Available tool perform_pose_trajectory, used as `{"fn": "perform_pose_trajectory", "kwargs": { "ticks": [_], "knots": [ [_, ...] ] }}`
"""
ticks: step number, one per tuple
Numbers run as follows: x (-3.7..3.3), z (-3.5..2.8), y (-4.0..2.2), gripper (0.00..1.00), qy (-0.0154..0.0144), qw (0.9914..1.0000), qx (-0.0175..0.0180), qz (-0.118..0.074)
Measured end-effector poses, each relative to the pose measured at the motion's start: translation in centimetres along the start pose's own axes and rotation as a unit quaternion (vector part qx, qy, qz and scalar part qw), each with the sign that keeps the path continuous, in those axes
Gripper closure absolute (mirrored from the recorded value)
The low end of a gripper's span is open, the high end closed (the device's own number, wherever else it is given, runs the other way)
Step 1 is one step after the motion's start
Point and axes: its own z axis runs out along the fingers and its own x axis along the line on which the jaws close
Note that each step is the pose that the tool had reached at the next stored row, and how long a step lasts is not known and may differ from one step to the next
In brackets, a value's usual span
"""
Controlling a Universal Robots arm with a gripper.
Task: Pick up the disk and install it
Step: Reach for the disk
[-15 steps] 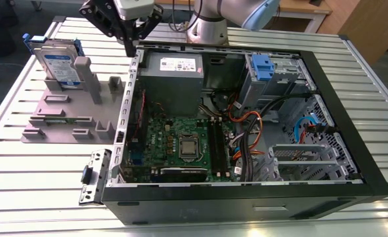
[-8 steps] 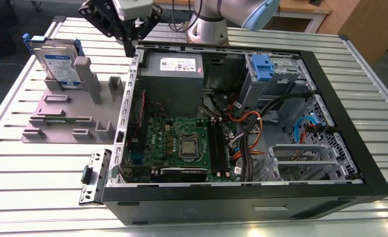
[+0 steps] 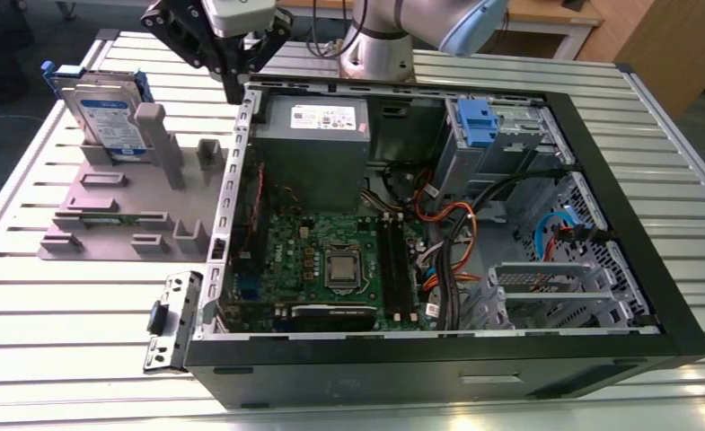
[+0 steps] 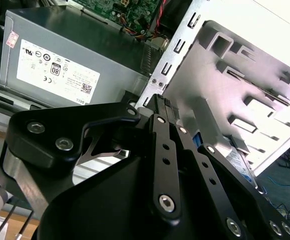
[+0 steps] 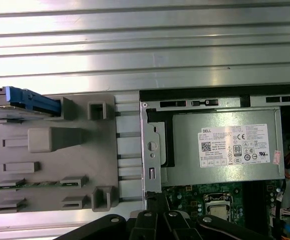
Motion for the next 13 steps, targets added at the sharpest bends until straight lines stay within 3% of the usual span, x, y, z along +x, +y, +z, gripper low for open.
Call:
{"fn": "perform_pose_trajectory", "kwargs": {
  "ticks": [13],
  "knots": [
    [0.34,0.07,-0.03,0.9,0.0,1.0,0.0,0.0]
  ]
}}
